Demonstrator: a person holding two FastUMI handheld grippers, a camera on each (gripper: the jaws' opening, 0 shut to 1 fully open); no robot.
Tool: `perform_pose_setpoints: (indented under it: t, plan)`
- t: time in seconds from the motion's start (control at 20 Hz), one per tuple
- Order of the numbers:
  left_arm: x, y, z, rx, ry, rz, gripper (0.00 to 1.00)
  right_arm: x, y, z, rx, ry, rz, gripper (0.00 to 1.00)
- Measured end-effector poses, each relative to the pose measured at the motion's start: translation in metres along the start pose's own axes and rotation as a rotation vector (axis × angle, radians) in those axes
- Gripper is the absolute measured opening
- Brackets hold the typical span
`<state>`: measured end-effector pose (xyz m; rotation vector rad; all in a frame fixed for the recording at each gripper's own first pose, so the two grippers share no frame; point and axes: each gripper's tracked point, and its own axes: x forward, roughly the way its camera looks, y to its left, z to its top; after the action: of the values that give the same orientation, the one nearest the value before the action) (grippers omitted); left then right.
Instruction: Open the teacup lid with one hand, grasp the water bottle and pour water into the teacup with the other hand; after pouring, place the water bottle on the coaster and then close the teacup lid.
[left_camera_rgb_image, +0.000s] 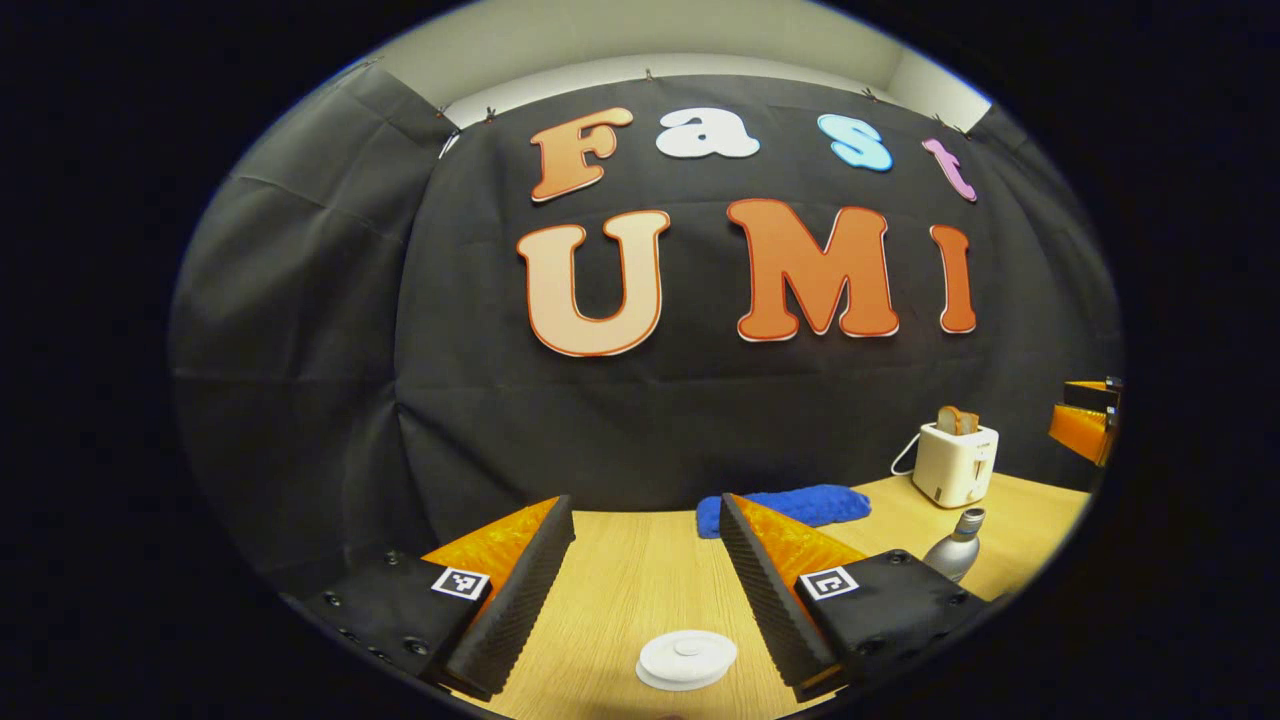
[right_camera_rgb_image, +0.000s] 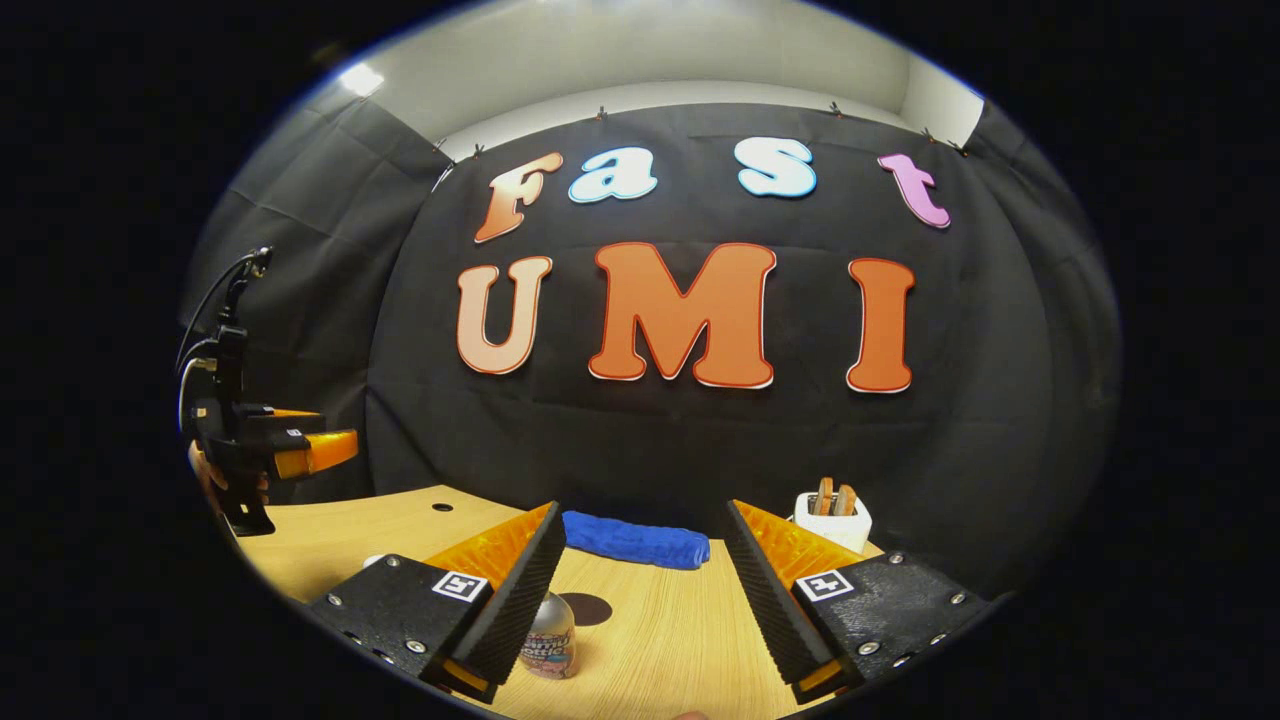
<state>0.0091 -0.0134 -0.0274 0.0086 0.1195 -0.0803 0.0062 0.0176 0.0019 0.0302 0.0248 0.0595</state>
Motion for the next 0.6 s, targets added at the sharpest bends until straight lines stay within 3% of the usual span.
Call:
perform_pose_setpoints:
  t: [0.3,0.6]
  plan:
    - [0.002,-0.013,-0.039,0.023,0.070,-0.041,0.97,0.001,0.011,-0.028,0.032,0.051,0.042,0.96]
    - [0.004,-0.017,-0.080,0.025,0.146,-0.057,0.98,-0.007,0.037,-0.048,-0.011,0.076,0.117,0.97]
